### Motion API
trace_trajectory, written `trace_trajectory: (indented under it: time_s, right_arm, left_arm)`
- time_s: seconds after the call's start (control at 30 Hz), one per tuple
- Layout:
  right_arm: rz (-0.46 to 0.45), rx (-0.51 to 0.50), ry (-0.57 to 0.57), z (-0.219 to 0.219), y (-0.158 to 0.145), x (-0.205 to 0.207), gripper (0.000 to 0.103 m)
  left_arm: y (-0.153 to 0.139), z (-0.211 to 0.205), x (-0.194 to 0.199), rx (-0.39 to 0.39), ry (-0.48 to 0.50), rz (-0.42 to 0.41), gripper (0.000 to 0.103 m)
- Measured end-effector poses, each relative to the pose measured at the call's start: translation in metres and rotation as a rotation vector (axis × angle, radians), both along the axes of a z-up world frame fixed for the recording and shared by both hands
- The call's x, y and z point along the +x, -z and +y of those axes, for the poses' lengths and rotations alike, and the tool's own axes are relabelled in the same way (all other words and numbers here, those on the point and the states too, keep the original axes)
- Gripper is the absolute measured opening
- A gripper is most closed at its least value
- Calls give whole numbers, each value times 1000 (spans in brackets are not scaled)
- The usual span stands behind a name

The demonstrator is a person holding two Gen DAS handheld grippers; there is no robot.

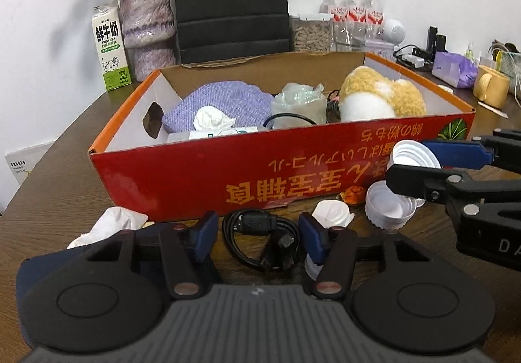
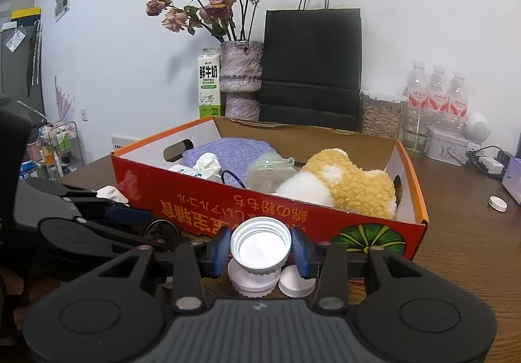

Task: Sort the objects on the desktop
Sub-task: 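Grasp the black cable with the left tool while the right tool grasps stacked white caps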

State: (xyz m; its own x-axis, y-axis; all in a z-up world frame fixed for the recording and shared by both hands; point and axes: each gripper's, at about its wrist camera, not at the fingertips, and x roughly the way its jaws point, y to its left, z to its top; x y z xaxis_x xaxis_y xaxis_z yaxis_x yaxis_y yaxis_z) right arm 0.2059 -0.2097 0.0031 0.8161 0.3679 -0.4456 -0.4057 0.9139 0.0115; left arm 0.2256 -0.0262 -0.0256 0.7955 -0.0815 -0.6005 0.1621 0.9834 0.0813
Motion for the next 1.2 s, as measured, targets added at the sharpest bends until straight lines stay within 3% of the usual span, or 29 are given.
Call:
trace_trajectory:
  time_s: [0.1, 0.37, 0.73, 1.2]
  right_arm:
    - [1, 0, -3, 0, 0, 0, 39]
    - [-3, 6, -12, 0, -1, -1, 39]
    - [-27, 23, -25, -1, -3, -5, 39]
    - [-132, 85, -30, -1, -29, -23, 39]
  left_arm:
    - [0, 0, 0, -16, 3, 5, 51]
    - [-3, 2, -3, -39, -3, -15, 45]
    - [-7, -1, -12, -33, -8, -70, 44]
    - [-27, -3, -40, -58, -33, -173, 44]
